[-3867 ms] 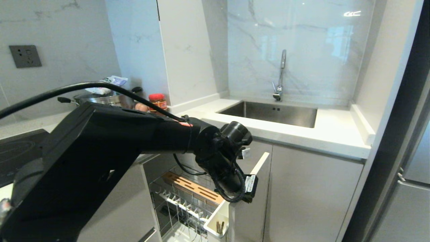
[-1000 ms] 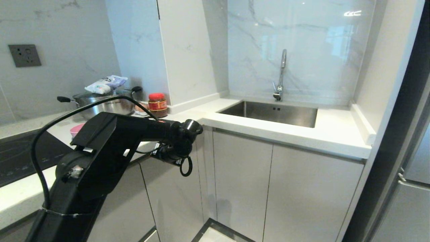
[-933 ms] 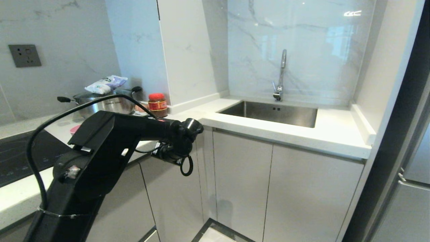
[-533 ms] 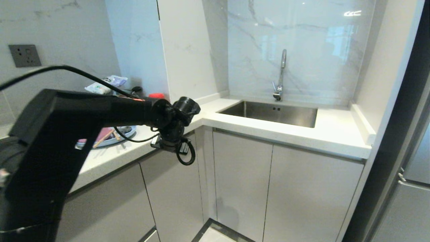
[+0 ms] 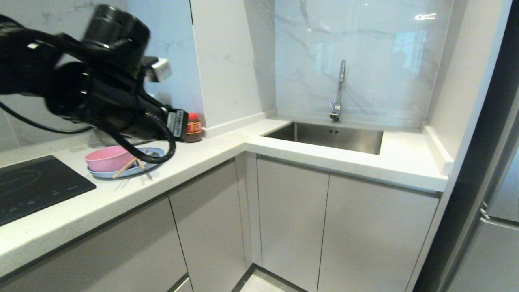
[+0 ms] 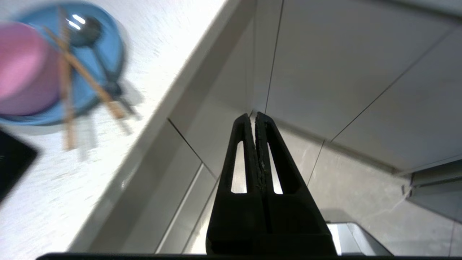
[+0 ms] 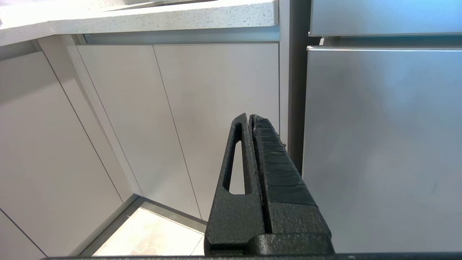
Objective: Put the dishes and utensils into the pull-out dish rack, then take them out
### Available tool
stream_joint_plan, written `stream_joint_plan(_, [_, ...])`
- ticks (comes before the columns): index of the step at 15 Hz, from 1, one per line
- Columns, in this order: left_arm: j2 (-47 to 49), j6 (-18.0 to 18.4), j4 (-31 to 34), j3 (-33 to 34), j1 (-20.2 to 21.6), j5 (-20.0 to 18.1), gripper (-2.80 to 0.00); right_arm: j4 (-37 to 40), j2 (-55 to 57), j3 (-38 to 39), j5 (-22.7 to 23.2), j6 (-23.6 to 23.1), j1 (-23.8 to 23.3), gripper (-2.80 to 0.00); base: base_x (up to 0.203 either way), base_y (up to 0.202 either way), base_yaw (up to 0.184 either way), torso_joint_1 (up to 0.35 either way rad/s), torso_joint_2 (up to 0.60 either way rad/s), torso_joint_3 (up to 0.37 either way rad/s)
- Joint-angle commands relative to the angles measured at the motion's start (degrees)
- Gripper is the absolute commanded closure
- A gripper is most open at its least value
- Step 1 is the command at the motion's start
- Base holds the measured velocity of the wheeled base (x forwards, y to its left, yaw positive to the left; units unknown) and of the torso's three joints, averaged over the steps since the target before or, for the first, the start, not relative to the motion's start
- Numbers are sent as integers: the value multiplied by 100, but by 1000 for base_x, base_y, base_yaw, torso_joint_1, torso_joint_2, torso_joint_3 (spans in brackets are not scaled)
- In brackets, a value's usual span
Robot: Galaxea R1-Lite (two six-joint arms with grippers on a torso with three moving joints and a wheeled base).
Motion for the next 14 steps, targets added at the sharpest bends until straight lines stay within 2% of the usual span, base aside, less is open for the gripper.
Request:
stream_joint_plan(1, [-1550, 373, -3, 437, 32, -158, 0, -4, -24, 0, -1, 3, 0, 0, 0, 0, 0, 0, 0, 0])
stream_joint_plan(3, [-2593, 1053, -169, 1017, 330, -436, 0, -4, -22, 4, -1, 3, 0, 0, 0, 0, 0, 0, 0, 0])
stream_joint_plan(5, [-3540, 1667, -501, 1637, 818, -632, 0, -4, -22, 0, -1, 3, 0, 0, 0, 0, 0, 0, 0, 0])
stream_joint_plan(9, [-5585, 2646, -825, 3087, 1670, -1142, 0, -4, -24, 0, -1, 3, 0, 0, 0, 0, 0, 0, 0, 0])
stream_joint_plan(11, [-6578, 2770, -913, 4073, 1970, -1252, 0, -4, -24, 0, -1, 3, 0, 0, 0, 0, 0, 0, 0, 0])
stream_joint_plan(13, [-7566, 2605, -1047, 5010, 2131, -1301, 0, -4, -24, 0, -1, 3, 0, 0, 0, 0, 0, 0, 0, 0])
stream_joint_plan(14, [-7991, 2398, -1115, 5451, 2252, -1316, 0, -4, -22, 1, -1, 3, 0, 0, 0, 0, 0, 0, 0, 0])
